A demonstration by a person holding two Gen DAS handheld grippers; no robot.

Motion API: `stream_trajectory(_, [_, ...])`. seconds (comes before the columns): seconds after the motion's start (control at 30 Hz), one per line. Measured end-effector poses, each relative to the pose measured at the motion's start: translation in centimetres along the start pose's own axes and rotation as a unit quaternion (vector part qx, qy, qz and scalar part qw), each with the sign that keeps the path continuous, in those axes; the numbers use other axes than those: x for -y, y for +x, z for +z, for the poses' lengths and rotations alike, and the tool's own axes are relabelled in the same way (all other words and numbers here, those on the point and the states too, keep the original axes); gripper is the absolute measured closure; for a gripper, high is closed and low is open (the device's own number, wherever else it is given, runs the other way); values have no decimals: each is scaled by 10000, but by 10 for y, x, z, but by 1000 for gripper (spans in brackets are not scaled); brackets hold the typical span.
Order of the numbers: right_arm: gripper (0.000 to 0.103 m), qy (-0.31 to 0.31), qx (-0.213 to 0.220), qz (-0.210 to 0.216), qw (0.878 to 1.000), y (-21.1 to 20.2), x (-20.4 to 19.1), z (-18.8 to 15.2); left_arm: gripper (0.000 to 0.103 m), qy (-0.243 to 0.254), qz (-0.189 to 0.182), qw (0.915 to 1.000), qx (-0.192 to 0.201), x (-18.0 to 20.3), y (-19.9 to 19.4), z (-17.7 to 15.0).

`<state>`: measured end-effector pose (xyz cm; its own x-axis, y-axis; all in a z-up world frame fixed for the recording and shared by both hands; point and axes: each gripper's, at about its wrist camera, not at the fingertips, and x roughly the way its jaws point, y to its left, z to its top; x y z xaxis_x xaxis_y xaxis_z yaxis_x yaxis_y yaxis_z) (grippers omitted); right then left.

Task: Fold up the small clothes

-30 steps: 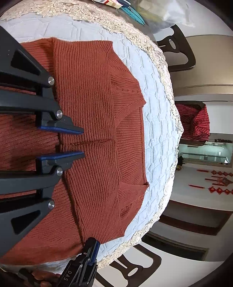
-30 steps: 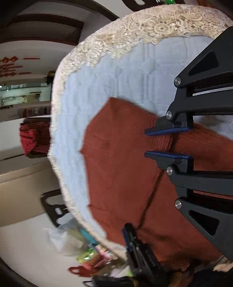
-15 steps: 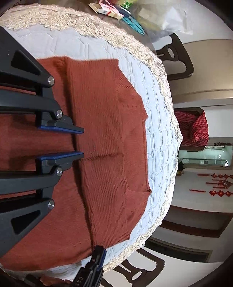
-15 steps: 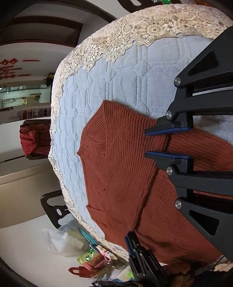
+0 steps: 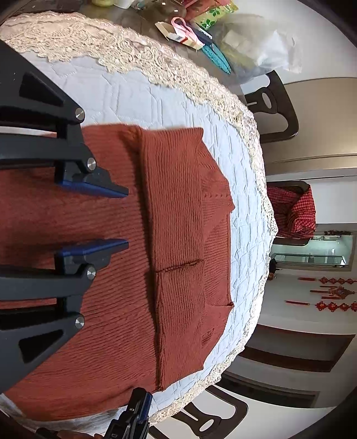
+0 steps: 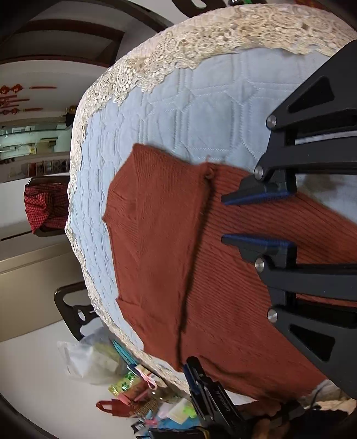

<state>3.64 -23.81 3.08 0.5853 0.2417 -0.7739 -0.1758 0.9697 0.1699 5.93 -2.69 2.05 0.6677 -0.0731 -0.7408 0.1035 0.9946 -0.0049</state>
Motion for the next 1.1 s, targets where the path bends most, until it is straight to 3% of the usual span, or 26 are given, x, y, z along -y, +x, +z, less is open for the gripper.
stream_trajectory(0.07, [67,-2,19,28,10000,-3,-3,-4,69,0,16,10000,13,-2,-2,-3])
stream_trajectory(0.83, [65,427,84,240,9988,-33,-4,-43,59,-251,217,9994,-19,-31,-30,-56])
stream_trajectory(1.1, [62,754,10,547,9957,-38,0,-68,56,-551,-4,9984,-106,-42,-47,-81])
